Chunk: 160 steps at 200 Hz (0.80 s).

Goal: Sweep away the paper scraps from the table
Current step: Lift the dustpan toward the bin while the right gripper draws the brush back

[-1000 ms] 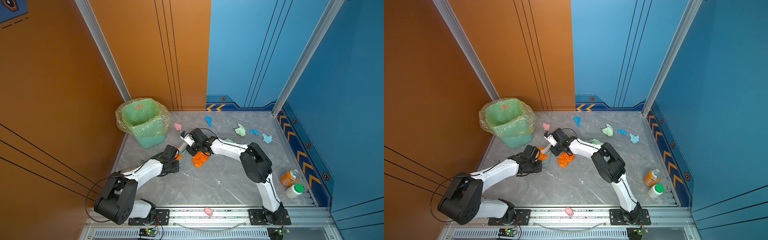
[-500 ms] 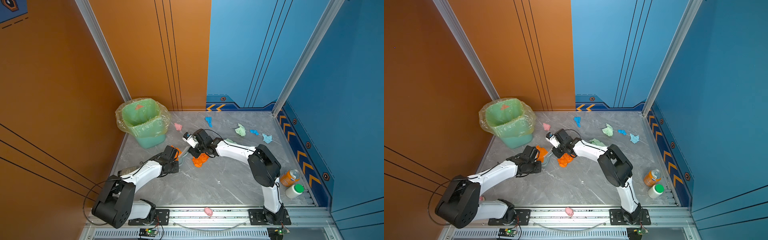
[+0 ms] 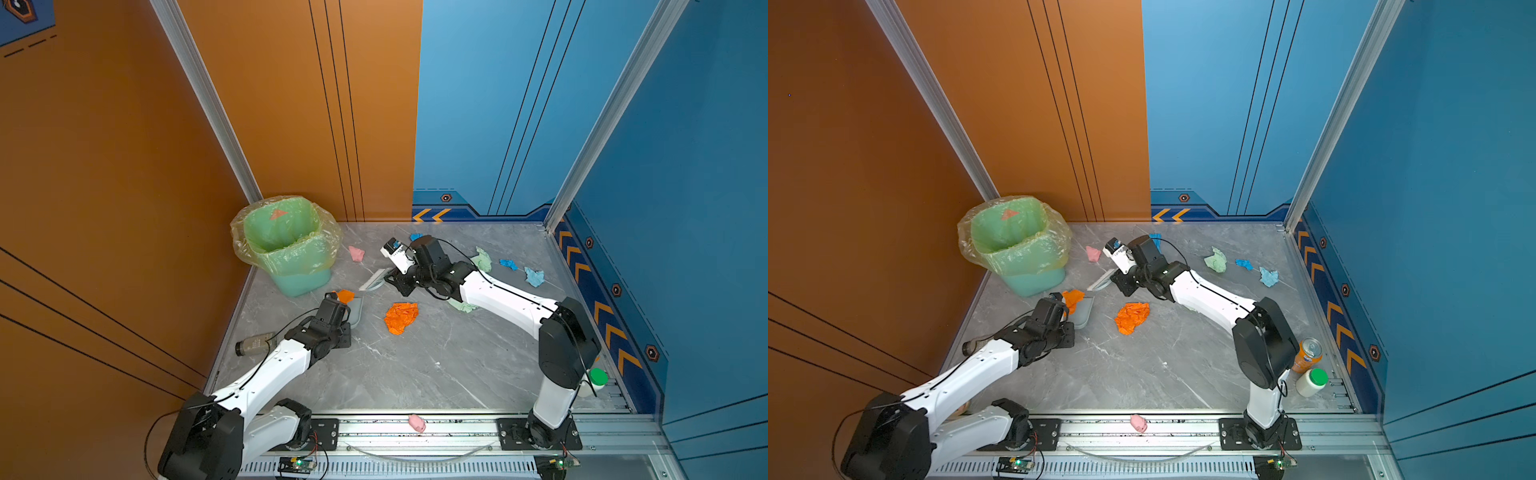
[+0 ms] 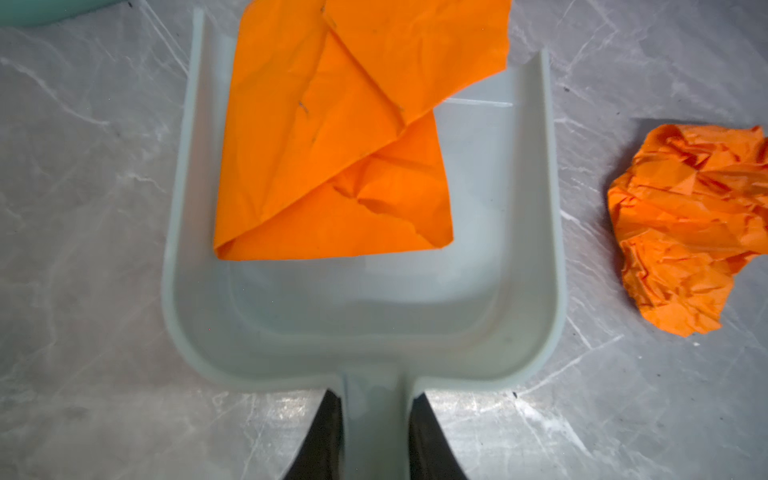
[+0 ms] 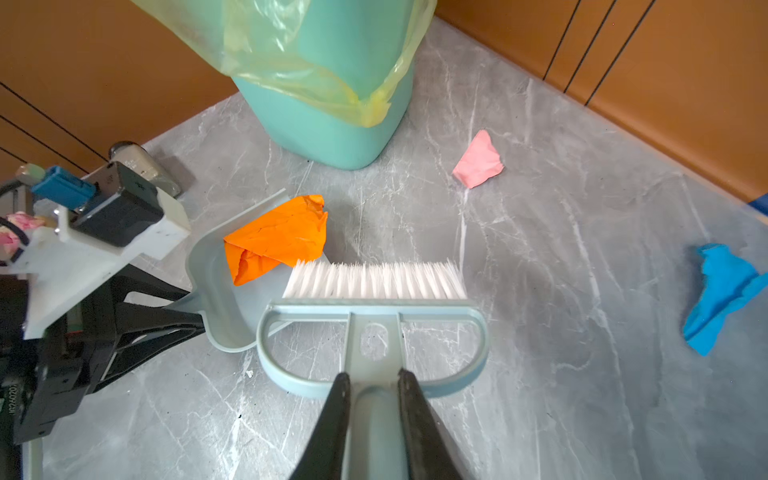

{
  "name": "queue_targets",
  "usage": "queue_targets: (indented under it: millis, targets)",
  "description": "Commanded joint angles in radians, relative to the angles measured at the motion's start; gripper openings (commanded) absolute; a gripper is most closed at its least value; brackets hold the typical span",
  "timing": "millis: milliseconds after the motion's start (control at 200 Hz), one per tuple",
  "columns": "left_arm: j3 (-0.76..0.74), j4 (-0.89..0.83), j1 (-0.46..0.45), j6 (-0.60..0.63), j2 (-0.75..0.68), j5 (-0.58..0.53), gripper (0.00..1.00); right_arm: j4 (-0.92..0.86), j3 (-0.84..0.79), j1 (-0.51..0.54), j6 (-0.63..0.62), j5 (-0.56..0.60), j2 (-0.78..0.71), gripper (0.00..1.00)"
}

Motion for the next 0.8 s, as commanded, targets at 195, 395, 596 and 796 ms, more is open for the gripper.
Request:
queue_targets:
  millis: [195,395,596,796]
  targets:
    - [-0.005,-0.039,0.001,0.0,-0.014,-0.016,0.0,0.044,-0.013,-0.006,0.03,0.022,-0.026,0.0]
    - [0.011,-0.058,-0.004,0.011,-0.06,-0.033,0.0,0.046,0.026,-0.036,0.03,0.028,-0.003,0.0]
    - [0.049,-0.112,-0.01,0.027,-0.116,-0.058,0.0,0.047,0.019,-0.048,0.028,0.034,-0.014,0.0]
    - [0.075,-0.153,-0.024,0.047,-0.148,-0.066,0.0,0.045,-0.01,-0.067,0.023,0.048,-0.043,0.0]
